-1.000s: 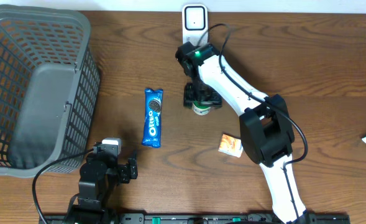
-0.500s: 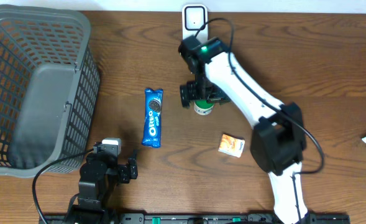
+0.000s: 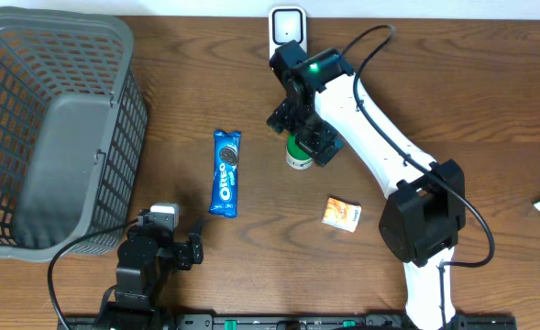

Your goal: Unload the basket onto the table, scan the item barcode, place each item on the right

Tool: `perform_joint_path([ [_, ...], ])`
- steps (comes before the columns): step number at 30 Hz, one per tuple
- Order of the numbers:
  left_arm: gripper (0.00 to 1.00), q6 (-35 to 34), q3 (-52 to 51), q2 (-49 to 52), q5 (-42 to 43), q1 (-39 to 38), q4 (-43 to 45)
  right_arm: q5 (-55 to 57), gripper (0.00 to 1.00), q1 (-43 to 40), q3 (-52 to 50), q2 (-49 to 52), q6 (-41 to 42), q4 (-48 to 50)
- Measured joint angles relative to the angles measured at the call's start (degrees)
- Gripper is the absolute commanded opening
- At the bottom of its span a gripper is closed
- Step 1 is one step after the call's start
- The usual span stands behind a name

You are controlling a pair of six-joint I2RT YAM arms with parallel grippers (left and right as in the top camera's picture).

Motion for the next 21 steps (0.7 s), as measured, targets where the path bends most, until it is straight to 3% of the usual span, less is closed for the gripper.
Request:
perform_joint_path([
  [9, 0.90, 0.0, 0.0, 0.0, 0.0, 0.0, 0.0, 2.1, 0.99, 0.0, -0.2, 0.7, 9.7, 3.0],
  [21, 0.90, 0.0, 0.0, 0.0, 0.0, 0.0, 0.0, 0.7, 0.99, 0.0, -0.3, 8.1, 11.7, 4.4],
])
